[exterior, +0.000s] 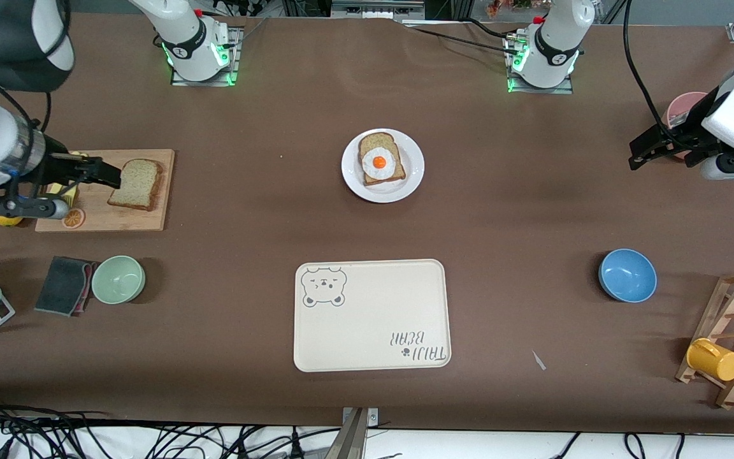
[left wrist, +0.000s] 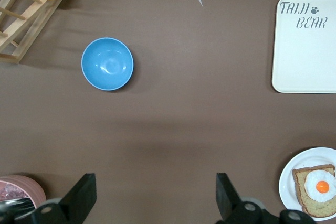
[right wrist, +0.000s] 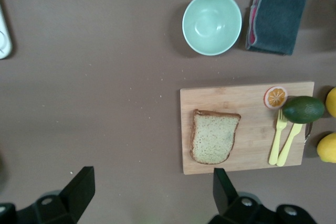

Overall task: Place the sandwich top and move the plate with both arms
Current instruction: 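Lower the right gripper onto the bread slice on the cutting board and grasp, then lift the bread with the right gripper while the left gripper moves out, then lower the bread onto the egg toast and open the right gripper, then withdraw the right gripper while the left gripper reaches toward the plate, then close the left gripper on the white plate rim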

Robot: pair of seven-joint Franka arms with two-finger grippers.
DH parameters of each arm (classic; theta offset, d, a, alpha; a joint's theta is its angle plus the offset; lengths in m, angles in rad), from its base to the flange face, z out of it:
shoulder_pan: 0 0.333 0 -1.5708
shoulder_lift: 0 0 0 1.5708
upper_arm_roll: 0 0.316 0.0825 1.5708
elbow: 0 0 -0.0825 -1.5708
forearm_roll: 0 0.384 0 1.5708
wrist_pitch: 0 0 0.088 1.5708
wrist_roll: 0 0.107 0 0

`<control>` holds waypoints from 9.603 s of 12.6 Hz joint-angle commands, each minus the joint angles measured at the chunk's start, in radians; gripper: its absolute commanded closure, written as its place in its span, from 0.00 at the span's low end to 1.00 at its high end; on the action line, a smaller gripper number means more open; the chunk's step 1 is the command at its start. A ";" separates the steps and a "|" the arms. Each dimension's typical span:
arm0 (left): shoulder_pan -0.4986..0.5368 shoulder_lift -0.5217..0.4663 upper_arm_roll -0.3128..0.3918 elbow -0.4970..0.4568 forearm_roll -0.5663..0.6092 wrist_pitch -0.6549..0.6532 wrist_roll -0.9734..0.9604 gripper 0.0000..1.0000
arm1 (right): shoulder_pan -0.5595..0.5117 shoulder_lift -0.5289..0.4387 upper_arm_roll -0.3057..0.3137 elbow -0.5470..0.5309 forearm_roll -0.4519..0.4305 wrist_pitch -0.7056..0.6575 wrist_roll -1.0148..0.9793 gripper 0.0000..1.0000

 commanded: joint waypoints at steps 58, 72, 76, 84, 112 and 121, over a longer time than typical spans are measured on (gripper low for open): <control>-0.086 0.277 -0.023 0.011 -0.115 0.177 -0.143 0.00 | 0.243 0.179 0.471 -0.123 -0.064 0.200 0.482 1.00; -0.064 0.232 -0.036 -0.044 -0.122 0.174 -0.149 0.00 | 0.601 0.608 0.463 0.283 -0.149 0.233 0.805 1.00; -0.057 0.227 -0.034 -0.044 -0.122 0.157 -0.146 0.00 | 0.601 0.611 0.462 0.283 -0.191 0.235 0.804 1.00; -0.056 0.227 -0.031 -0.036 -0.122 0.156 -0.146 0.00 | 0.602 0.619 0.451 0.284 -0.193 0.284 0.841 0.05; -0.082 0.284 -0.257 -0.472 -0.424 0.708 -0.223 0.00 | 0.022 0.009 0.049 0.045 0.083 0.121 0.157 0.00; -0.028 0.366 -0.264 -0.530 -0.793 0.708 0.221 0.00 | -0.114 -0.162 0.051 -0.064 0.086 0.095 0.092 0.00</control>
